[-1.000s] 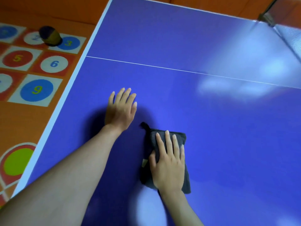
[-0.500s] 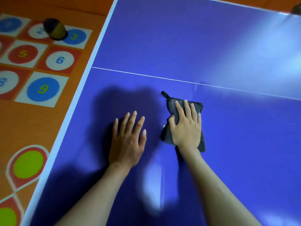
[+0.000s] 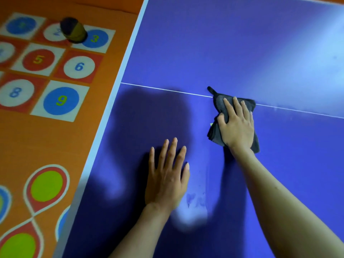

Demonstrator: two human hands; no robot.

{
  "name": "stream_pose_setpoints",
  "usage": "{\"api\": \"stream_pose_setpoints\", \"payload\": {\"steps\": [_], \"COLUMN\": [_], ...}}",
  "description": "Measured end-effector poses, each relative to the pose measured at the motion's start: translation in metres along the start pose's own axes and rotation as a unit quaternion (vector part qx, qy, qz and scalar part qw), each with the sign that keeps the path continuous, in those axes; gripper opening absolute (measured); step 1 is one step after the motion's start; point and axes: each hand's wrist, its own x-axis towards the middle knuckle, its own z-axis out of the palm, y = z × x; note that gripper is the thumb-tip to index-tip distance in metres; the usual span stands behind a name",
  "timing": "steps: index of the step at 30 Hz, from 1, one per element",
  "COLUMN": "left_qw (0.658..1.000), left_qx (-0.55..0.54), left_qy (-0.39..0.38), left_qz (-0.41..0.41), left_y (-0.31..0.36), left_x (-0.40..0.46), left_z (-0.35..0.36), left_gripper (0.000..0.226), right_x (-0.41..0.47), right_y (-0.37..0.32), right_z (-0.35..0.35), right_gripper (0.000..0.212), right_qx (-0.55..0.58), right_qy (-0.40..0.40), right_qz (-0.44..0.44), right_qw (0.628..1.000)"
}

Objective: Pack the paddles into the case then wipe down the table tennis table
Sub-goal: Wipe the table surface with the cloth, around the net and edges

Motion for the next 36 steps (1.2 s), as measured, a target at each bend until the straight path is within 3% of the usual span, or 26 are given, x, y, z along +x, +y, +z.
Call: {"api": "stream_pose_setpoints", "payload": {"steps": [8,14,21,27,31,36], "left_qw": [0.997,0.972,0.99,0.998,0.997,0.999], "left_qx": [-0.049,-0.2,-0.064,-0.004,0.01,-0.004], "left_qy": [0.055,0.119,0.107,0.041,-0.003,-0.014], "left_qz": [0.011,-0.03,0.07,0.042,0.073,0.04], "left_y": [-0.001,-0.012,-0.065,-0.114,-0.122,-0.123], "left_x": [0.001,-0.005,-0.034,-0.013,-0.015,-0.013], "left_z": [0.003,-0.014,-0.032,-0.043,-0.036,-0.035], "left_gripper": [0.049,0.043,0.04,0.049,0.055,0.058], "right_x": [-0.11,-0.244,-0.355,-0.33,-0.259,-0.162], "right_y": [-0.027,-0.054,-0.078,-0.082,-0.083,-0.092], "right_z": [-0.002,-0.01,-0.017,-0.014,-0.002,0.012], "right_gripper": [0.06,0.057,0.06,0.061,0.06,0.06], "right_qx": [-0.006,-0.025,-0.046,-0.04,-0.029,-0.018], "right_qy": [0.035,0.052,0.042,0.03,0.036,0.032], "right_qz": [-0.039,-0.044,-0.038,-0.033,-0.041,-0.022], "right_qw": [0.999,0.997,0.997,0.998,0.998,0.999]}}
